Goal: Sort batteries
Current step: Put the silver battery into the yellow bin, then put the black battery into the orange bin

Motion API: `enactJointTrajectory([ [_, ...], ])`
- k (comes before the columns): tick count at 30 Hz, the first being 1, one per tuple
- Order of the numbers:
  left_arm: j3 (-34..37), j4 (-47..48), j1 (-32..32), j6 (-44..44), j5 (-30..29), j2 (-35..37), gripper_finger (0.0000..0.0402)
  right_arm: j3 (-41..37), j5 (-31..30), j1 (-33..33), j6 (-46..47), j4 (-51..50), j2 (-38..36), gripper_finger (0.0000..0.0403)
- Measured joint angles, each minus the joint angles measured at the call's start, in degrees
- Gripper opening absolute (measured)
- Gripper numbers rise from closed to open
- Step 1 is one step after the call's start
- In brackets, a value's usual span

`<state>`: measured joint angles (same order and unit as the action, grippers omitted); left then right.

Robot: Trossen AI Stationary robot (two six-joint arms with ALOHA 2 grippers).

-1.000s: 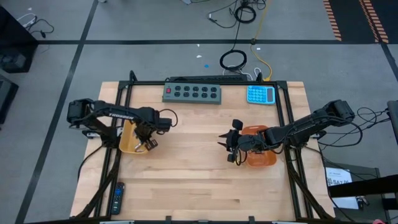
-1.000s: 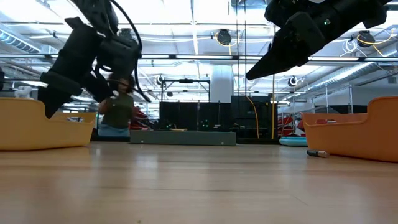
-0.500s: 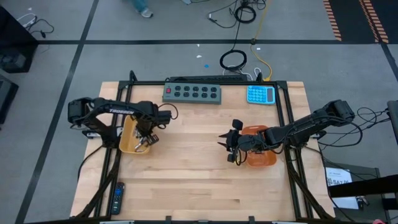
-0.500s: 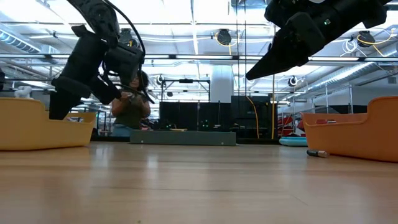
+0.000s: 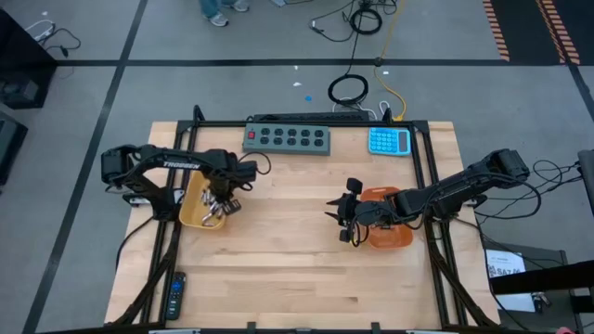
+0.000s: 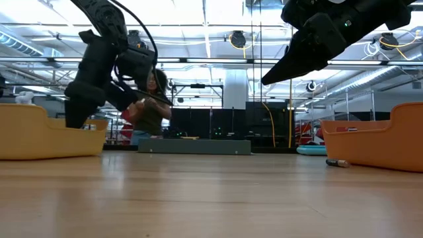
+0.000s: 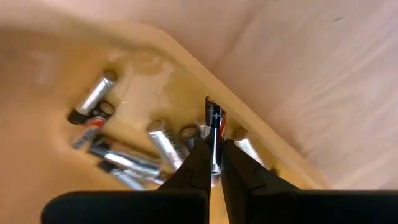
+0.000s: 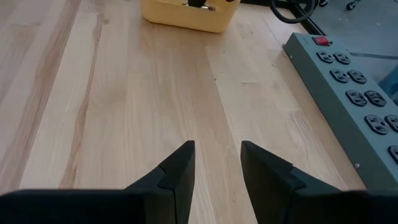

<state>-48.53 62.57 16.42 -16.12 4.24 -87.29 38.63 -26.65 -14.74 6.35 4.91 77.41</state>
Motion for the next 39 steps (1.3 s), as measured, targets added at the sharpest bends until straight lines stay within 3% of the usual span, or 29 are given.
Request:
enactJointTrajectory([
  [10,0.0,-9.2,-0.8,0.0,6.0,0.0,0.0017,0.0,0.0,0.0,0.0,0.0,0.0,0.0121],
  [22,0.0,-13.9,-2.9,1.3,10.4,0.0,0.0019,0.0,0.0,0.0,0.0,0.0,0.0,0.0121],
  [31,0.0,-9.1,-4.3,-3.1,6.3,0.0,0.014,0.0,0.0,0.0,0.0,0.0,0.0,0.0121],
  [39,0.0,-6.9,-5.3,-4.9,6.1,0.0,0.016,0.0,0.0,0.0,0.0,0.0,0.0,0.0121],
])
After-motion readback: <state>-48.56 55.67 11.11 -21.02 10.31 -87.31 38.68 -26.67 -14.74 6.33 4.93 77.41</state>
